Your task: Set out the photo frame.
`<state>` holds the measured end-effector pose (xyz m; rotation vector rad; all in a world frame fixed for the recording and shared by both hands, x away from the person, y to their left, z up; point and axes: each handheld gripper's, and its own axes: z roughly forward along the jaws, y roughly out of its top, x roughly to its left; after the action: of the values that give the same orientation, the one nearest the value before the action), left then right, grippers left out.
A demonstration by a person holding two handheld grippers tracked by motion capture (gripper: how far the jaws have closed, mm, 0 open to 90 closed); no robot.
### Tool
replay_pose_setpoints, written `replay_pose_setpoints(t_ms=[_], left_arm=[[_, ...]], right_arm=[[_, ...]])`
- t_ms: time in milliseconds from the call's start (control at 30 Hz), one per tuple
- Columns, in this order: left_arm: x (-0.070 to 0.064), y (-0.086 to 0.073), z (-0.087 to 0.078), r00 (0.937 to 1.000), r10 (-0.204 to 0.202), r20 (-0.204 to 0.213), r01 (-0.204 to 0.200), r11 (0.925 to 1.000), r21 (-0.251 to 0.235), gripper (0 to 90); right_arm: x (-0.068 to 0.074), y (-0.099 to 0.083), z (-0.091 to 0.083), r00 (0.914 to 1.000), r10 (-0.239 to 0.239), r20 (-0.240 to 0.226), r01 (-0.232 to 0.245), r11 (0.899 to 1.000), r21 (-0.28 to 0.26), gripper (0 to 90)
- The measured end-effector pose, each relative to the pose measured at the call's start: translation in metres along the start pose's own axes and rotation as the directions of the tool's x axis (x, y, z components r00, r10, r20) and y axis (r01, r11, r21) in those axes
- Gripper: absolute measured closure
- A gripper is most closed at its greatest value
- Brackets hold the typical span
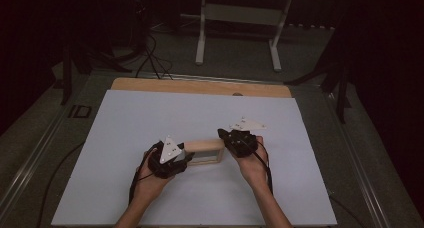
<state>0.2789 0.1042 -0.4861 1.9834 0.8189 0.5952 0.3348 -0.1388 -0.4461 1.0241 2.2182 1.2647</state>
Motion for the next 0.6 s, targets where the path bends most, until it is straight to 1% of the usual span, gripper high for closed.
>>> replay_pose_setpoints(t_ms=[233,367,433,500,533,600], left_arm=[[0.0012,0.0009,0.0031,1.0000,0.000,-0.006,0.000,1.0000,0.000,54.0],[0.0027,0.0005,0.0037,1.0000,-0.006,0.005,0.006,1.0000,-0.002,53.5],[0.0037,0.0000,0.0033,0.9998,-0.007,0.019,0.007,1.0000,-0.001,53.5],[0.0036,-0.0003,0.0031,0.9997,-0.005,0.022,0.005,1.0000,0.000,53.5],[0.0037,-0.0004,0.0030,0.9997,-0.005,0.024,0.005,1.0000,0.001,53.5],[0.0039,-0.0010,0.0032,0.9996,-0.003,0.027,0.003,1.0000,0.004,53.5]], right_arm=[[-0.0001,-0.0014,-0.0038,0.9999,-0.002,-0.011,0.002,1.000,0.006,90.0],[0.0007,-0.0013,-0.0044,1.0000,-0.005,-0.007,0.005,1.000,0.007,89.7],[0.0004,-0.0013,-0.0037,1.0000,-0.005,-0.007,0.005,1.000,0.009,87.1],[-0.0007,-0.0015,-0.0026,0.9998,-0.002,-0.019,0.002,1.000,0.004,83.0],[-0.0010,-0.0014,-0.0025,0.9995,-0.001,-0.033,0.001,1.000,0.001,81.2],[-0.0003,-0.0009,-0.0033,0.9991,-0.008,-0.041,0.008,1.000,-0.007,75.2]])
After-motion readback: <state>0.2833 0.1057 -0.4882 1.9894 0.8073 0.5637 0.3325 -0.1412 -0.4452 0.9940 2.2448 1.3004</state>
